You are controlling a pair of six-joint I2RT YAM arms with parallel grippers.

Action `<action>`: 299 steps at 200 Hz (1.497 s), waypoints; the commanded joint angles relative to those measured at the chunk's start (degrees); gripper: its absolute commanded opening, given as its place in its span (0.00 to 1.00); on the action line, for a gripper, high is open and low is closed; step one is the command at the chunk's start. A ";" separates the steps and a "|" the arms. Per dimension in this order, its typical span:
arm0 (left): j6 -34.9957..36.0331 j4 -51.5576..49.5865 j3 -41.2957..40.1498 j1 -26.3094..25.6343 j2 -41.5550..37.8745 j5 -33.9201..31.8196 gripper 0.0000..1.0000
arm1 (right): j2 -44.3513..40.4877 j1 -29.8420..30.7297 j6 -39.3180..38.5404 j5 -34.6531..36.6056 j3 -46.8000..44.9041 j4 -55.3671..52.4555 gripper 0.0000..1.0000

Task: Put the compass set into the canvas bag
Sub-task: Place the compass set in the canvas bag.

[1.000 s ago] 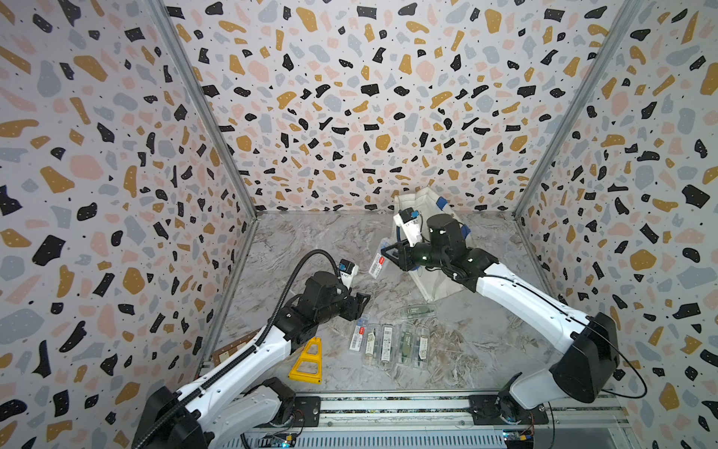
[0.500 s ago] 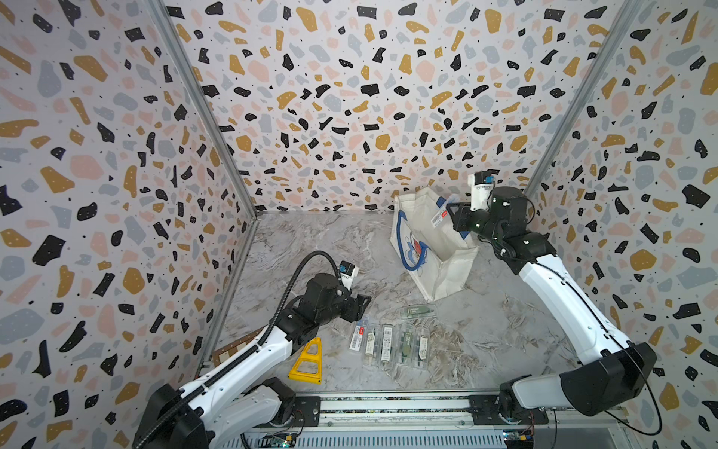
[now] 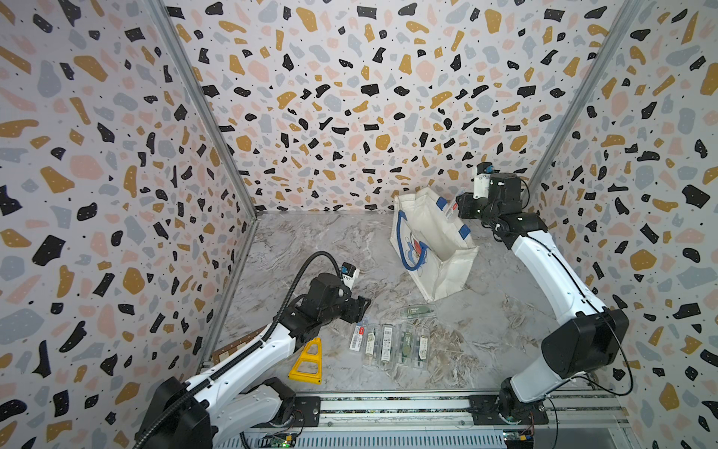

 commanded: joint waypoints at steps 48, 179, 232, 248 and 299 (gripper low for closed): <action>-0.18 -0.20 2.84 0.07 1.63 -0.50 0.71 | 7.70 3.90 -2.62 6.75 5.89 -5.54 0.00; -1.76 -2.72 3.04 0.07 2.63 -1.93 0.71 | 21.42 5.50 -0.70 1.46 2.49 -4.51 0.00; -3.32 -3.68 3.09 0.07 3.22 -3.77 0.72 | 22.06 5.16 -0.55 -0.04 1.41 -3.94 0.19; -3.51 -3.74 3.45 0.06 3.65 -3.68 0.72 | 21.40 5.16 -0.70 -0.04 1.86 -3.90 0.23; -4.96 -4.65 3.92 0.07 4.39 -6.84 0.73 | 18.09 5.07 -1.27 0.49 5.32 -5.08 0.36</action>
